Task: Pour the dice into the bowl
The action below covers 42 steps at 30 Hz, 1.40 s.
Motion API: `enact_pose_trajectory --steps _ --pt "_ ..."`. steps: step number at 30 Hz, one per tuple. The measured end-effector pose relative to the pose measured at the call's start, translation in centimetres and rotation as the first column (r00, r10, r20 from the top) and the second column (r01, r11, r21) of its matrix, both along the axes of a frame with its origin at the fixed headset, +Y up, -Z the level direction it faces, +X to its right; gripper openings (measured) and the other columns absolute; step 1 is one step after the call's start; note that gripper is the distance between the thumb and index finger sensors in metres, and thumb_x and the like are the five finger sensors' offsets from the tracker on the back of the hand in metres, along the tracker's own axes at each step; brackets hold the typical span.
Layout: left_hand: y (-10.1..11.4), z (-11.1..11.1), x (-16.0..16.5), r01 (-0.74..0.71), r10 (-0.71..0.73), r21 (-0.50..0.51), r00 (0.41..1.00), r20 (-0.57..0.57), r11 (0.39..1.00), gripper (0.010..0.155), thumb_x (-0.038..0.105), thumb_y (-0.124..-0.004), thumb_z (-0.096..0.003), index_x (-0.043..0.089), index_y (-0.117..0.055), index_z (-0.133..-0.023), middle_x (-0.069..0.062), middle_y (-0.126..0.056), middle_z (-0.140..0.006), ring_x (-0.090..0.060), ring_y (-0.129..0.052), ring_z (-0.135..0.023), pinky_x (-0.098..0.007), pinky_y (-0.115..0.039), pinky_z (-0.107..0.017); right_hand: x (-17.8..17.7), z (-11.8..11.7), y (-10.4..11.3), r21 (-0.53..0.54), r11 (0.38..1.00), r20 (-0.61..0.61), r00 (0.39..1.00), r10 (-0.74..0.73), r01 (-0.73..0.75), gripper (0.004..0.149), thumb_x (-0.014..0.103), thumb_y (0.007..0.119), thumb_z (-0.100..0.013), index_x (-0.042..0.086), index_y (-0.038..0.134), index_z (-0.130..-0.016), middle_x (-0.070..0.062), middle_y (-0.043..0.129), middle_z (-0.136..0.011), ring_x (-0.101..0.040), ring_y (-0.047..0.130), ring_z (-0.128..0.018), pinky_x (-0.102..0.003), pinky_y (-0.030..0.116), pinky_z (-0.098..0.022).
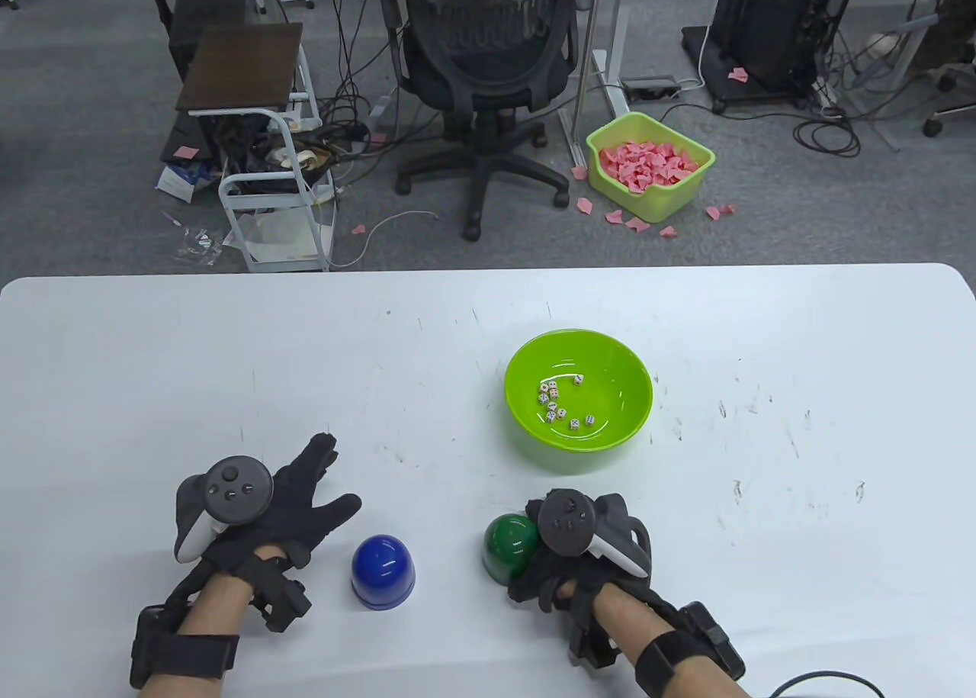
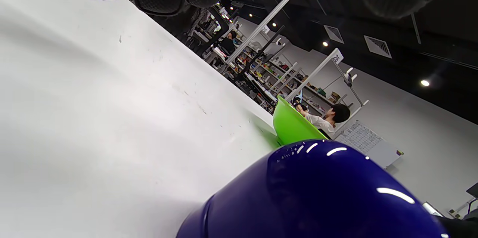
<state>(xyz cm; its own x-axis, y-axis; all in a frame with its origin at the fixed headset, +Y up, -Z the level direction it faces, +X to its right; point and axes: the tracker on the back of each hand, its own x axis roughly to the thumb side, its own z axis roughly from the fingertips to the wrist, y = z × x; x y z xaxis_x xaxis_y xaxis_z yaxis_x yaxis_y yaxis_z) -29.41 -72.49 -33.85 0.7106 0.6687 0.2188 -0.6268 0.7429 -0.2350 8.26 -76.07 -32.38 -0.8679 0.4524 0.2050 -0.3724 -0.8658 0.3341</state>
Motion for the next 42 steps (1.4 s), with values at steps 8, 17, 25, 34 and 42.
enact_pose_trajectory --steps 8,17,25,34,42 --pt "0.7 0.3 0.3 0.028 -0.028 0.064 1.000 0.004 0.998 0.095 0.071 -0.072 -0.0439 0.023 -0.028 -0.114 -0.014 -0.049 -0.118 -0.044 -0.060 -0.106 -0.066 -0.055 -0.076 0.8 -0.6 4.8 -0.051 0.971 -0.026 0.971 -0.236 0.235 0.109 0.053 0.097 -0.034 -0.003 0.042 -0.109 -0.038 0.040 -0.114 -0.069 0.037 -0.094 -0.085 0.037 -0.060" --pt "1.0 1.2 1.6 0.081 -0.088 0.166 0.995 0.039 0.983 0.094 0.070 -0.073 -0.0438 0.026 -0.029 -0.113 -0.013 -0.048 -0.119 -0.043 -0.058 -0.108 -0.067 -0.054 -0.077 1.7 -0.5 7.3 0.399 0.864 -0.008 0.943 -0.332 0.308 0.103 0.055 0.095 -0.036 0.000 0.047 -0.108 -0.036 0.048 -0.113 -0.067 0.045 -0.093 -0.085 0.040 -0.059" --pt "1.0 2.1 3.1 0.257 -0.276 0.297 0.961 0.021 0.920 0.093 0.069 -0.074 -0.0441 0.029 -0.027 -0.113 -0.012 -0.042 -0.120 -0.042 -0.052 -0.110 -0.068 -0.050 -0.078 2.1 0.7 6.7 0.560 0.818 -0.016 0.989 -0.146 0.130 0.103 0.057 0.094 -0.037 0.002 0.045 -0.109 -0.035 0.045 -0.114 -0.066 0.045 -0.095 -0.085 0.041 -0.061" --pt "0.6 2.1 3.7 0.309 -0.330 0.298 0.944 0.020 0.903 0.093 0.069 -0.074 -0.0441 0.029 -0.026 -0.113 -0.013 -0.042 -0.120 -0.042 -0.052 -0.110 -0.068 -0.050 -0.078 2.7 1.4 6.9 0.630 0.776 -0.011 0.999 -0.050 0.046 0.102 0.057 0.093 -0.038 0.002 0.044 -0.110 -0.035 0.046 -0.114 -0.066 0.046 -0.095 -0.084 0.042 -0.061" --pt "0.2 1.9 3.2 0.331 -0.348 0.285 0.937 0.012 0.900 0.093 0.069 -0.074 -0.0439 0.028 -0.027 -0.113 -0.013 -0.044 -0.120 -0.042 -0.054 -0.109 -0.067 -0.051 -0.078 2.4 1.5 6.9 0.634 0.772 -0.023 0.999 -0.026 0.035 0.103 0.057 0.092 -0.038 0.002 0.043 -0.110 -0.034 0.047 -0.114 -0.066 0.047 -0.094 -0.084 0.043 -0.061"
